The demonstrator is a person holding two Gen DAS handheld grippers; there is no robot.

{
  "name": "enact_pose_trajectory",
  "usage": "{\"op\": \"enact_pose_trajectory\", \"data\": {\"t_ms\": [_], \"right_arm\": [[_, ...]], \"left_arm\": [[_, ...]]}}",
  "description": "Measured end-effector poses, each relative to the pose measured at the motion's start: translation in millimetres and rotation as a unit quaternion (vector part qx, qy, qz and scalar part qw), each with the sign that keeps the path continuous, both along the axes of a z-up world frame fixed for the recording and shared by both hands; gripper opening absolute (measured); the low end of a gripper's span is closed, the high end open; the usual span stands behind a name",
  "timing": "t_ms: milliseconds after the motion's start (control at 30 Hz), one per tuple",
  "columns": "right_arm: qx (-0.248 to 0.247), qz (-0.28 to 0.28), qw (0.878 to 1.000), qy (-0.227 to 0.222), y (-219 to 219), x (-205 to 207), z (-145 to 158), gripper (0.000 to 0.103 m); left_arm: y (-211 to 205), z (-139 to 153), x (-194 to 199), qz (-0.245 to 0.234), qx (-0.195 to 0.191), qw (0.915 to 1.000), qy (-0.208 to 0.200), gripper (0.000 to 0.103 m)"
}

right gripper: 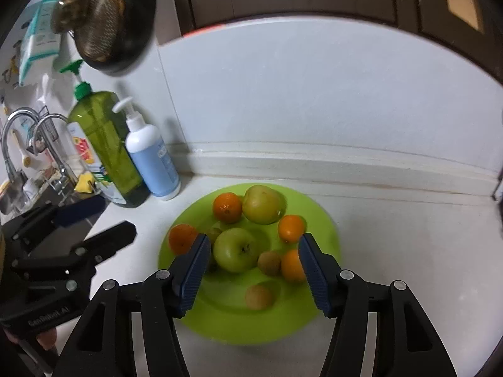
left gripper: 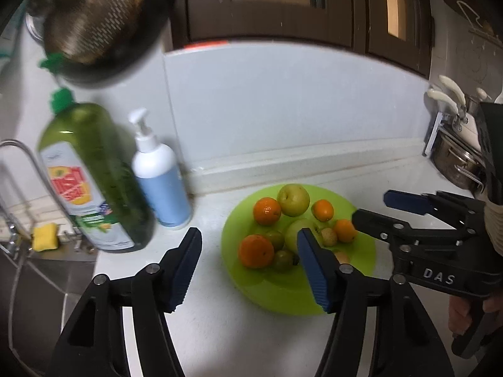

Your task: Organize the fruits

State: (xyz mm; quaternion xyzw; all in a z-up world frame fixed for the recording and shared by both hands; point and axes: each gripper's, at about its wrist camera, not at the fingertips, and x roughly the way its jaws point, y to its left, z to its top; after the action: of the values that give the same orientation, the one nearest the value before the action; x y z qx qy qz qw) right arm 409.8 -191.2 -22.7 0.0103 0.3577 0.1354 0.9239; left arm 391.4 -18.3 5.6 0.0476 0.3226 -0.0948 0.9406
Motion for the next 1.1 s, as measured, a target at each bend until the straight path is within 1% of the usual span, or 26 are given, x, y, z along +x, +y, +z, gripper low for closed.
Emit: {"op": "enact_pose_trajectory", "data": {"t_ms": [67,100,133,267,400,433,533,633,733,933,1100], "right_arm": [[0.002,-0.001,1.0,-0.009,-2,-14,8,0.061],[0.002,-0.002,1.0,-0.013,-3,-22,10,0.063],[0.002,-0.003,1.0,-0.018,-4,-30,14,0.065],[-0.001,-0.002,0.999,-0.034,-8,-66,26,0.067],[-0.007,0.003,0.999,-0.046,-9,-98,33,0.069],[-0.009,0.004,0.999,-0.049,-9,-107,34,0.071],[-0.013,0.0,0.998,-0.058,-8,-131,37,0.074],[-0.007,-0.01,0.998,-0.061,-6,-153,39,0.077],[-0.005,-0.019,0.998,-0.066,-4,-174,41,0.08],[-0.013,-0.043,0.996,-0.078,3,-221,47,0.084],[-0.011,-0.063,0.995,-0.082,5,-259,49,0.086]], "left_arm": [[-1,7,-15,0.006,0.0,0.9999,-0.01,0.065],[0,11,-22,0.009,-0.001,0.9998,-0.015,0.066],[0,14,-30,0.012,-0.002,0.9997,-0.02,0.07],[1,22,-64,0.03,-0.012,0.9988,-0.038,0.078],[2,28,-97,0.043,-0.015,0.9978,-0.048,0.083],[3,29,-103,0.045,-0.015,0.9976,-0.05,0.084],[3,32,-129,0.05,-0.005,0.9969,-0.06,0.088],[7,35,-148,0.049,-0.007,0.9967,-0.064,0.093],[13,38,-170,0.046,-0.01,0.9965,-0.069,0.095],[20,45,-209,0.038,-0.002,0.9957,-0.084,0.101],[26,47,-241,0.029,0.003,0.9954,-0.091,0.103]]}}
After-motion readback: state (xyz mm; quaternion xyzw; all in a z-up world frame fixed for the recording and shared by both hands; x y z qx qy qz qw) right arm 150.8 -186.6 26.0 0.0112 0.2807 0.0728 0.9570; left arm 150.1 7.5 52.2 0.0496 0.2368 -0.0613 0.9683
